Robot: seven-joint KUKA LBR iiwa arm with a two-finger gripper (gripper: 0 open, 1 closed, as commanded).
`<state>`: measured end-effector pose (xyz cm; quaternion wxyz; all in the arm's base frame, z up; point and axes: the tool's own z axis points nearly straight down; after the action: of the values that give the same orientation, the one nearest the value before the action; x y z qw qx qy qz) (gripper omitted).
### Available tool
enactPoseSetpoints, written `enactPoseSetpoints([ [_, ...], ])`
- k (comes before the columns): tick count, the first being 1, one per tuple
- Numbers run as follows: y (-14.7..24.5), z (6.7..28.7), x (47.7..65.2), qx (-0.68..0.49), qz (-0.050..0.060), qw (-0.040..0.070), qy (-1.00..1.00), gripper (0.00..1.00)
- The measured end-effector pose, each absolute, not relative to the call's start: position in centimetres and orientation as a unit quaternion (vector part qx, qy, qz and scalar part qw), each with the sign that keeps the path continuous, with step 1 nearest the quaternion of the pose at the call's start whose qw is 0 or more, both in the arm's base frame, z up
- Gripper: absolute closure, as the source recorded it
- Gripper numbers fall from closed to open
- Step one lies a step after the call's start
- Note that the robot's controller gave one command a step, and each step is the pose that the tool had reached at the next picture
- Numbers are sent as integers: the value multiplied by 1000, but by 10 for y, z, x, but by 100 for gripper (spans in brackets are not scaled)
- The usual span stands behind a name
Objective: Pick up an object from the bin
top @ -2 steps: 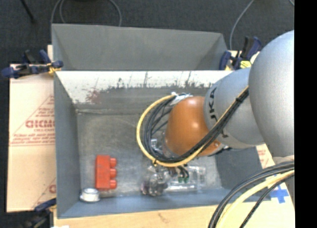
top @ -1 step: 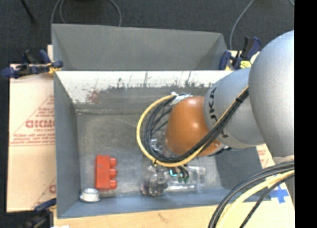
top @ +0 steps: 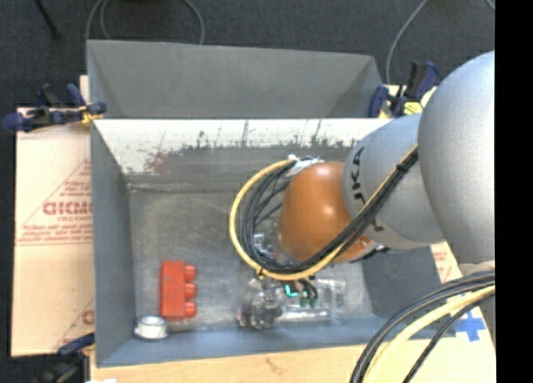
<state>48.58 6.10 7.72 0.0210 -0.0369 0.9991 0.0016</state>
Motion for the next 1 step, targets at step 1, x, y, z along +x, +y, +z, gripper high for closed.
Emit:
enactPoseSetpoints([
  [1, 61, 77, 486, -37, 2, 21, 999, 0],
])
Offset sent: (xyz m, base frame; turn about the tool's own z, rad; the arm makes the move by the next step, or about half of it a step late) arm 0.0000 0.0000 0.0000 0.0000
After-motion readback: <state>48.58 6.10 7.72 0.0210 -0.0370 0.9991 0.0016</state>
